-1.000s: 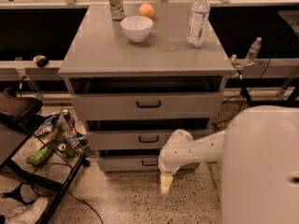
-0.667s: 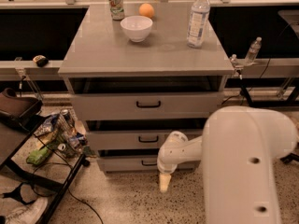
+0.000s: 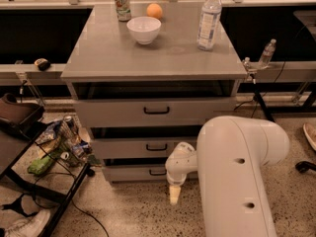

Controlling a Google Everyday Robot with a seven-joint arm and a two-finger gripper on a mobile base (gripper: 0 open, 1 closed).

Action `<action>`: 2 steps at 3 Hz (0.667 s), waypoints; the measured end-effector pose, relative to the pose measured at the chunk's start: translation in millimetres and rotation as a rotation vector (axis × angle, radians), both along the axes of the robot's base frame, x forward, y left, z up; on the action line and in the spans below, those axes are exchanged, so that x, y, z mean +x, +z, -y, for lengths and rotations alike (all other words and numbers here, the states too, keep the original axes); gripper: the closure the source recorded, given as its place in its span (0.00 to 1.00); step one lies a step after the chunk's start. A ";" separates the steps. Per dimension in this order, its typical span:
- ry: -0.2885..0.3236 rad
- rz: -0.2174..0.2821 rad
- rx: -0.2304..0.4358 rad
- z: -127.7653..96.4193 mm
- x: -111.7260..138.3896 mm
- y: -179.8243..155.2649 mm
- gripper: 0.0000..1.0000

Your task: Open bottom drawer

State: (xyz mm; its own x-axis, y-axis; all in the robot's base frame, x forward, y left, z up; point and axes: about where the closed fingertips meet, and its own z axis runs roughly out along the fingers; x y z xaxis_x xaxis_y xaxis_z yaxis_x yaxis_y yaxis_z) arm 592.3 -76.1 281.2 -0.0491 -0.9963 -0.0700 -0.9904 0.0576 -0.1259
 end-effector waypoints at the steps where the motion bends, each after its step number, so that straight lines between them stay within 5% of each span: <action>1: 0.014 -0.004 0.016 -2.9 -0.5 -6.6 0.00; 2: 0.047 0.026 0.029 -4.5 12.1 -31.3 0.00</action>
Offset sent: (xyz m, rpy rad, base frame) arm 0.0308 0.0066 -0.0645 0.0462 -0.0748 0.0947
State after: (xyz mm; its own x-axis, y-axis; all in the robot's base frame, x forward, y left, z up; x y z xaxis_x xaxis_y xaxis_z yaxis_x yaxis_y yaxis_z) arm 604.4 -71.5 249.9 0.0000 -0.9951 -0.0990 -0.9885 0.0150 -0.1505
